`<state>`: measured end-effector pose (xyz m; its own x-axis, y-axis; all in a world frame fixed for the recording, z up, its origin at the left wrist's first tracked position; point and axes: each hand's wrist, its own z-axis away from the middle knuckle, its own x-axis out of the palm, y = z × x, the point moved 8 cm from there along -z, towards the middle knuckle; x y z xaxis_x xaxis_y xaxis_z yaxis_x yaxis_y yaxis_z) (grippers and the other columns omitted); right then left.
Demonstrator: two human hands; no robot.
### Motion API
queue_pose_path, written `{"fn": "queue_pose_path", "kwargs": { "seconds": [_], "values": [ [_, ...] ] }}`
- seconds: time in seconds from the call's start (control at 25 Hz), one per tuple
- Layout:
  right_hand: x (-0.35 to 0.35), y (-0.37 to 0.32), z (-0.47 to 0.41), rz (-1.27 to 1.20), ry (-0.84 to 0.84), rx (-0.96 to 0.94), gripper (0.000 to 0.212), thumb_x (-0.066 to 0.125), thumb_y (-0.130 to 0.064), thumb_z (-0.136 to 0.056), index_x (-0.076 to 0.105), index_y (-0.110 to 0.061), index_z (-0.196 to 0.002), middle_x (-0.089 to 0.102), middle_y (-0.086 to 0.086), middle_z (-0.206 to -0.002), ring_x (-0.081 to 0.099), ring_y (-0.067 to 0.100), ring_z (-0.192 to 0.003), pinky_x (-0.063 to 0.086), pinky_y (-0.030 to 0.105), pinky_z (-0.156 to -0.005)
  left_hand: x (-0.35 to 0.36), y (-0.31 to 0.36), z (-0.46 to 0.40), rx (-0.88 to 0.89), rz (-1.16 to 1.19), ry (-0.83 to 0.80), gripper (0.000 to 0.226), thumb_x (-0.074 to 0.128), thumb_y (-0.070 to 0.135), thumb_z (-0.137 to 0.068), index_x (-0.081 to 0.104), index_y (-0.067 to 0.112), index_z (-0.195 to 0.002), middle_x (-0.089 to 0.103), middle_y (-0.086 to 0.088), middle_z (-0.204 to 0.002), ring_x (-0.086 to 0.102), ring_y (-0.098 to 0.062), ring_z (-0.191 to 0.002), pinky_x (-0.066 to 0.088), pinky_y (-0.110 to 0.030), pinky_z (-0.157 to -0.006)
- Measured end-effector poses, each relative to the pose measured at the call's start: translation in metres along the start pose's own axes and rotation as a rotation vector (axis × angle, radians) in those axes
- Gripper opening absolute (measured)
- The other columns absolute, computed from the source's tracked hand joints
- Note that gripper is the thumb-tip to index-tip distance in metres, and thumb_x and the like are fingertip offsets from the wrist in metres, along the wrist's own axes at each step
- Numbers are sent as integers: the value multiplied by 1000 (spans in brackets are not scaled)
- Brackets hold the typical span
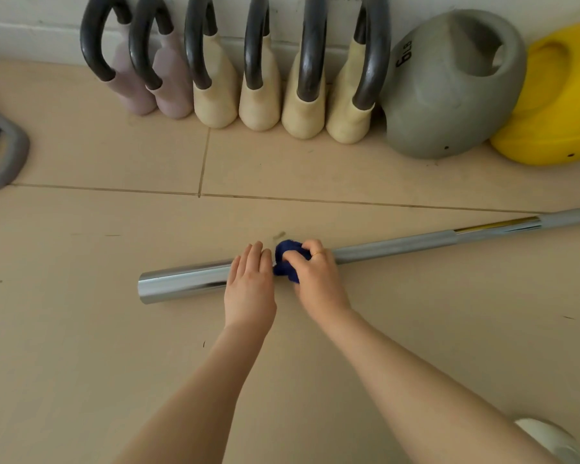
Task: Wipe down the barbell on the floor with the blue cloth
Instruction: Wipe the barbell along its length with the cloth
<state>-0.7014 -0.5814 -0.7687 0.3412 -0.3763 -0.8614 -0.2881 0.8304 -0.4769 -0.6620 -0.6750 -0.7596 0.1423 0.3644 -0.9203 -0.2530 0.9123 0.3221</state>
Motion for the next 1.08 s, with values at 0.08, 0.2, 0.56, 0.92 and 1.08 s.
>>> {"fn": "queue_pose_path", "kwargs": {
  "seconds": [0.08, 0.2, 0.56, 0.92, 1.08],
  "values": [
    [-6, 12, -5, 30, -54, -83, 19, 60, -8, -80, 63, -12, -98, 53, 16, -107, 50, 35, -93, 46, 37, -75, -1, -2, 2, -7, 22, 20, 52, 55, 4, -88, 38, 12, -136, 21, -7, -155, 16, -23, -144, 12, -33, -118],
    [-63, 92, -13, 178, 163, 140, 21, 59, 0, -77, 67, -9, -94, 53, 20, -94, 53, 37, -84, 41, 35, -67, -2, -2, 3, -10, 1, 23, 48, 54, 2, -88, 45, 15, -133, 22, -9, -154, 16, -26, -143, 13, -36, -117],
    [-32, 46, -3, 117, -64, -77, 31, 53, -6, -84, 62, -15, -112, 46, 16, -116, 47, 37, -101, 46, 41, -81, 2, 2, 4, -48, -105, 62, 48, 56, -6, -81, 51, 13, -125, 33, -13, -148, 27, -33, -137, 23, -42, -114],
    [-89, 140, -7, 326, -158, 148, 32, 45, -6, -89, 53, -10, -119, 36, 16, -132, 41, 36, -108, 38, 38, -89, -4, 16, 6, -215, -217, -28, 49, 39, 1, -91, 35, 21, -136, 1, -7, -158, -4, -30, -145, 4, -39, -119],
    [-94, 141, -5, 246, -243, -86, 41, 47, -9, -89, 50, -24, -126, 40, 8, -131, 40, 31, -113, 38, 35, -86, -8, 53, 4, -193, -250, -37, 59, 41, 9, -92, 19, 18, -146, -6, -5, -159, -9, -29, -145, 2, -39, -119]
  ]
}}
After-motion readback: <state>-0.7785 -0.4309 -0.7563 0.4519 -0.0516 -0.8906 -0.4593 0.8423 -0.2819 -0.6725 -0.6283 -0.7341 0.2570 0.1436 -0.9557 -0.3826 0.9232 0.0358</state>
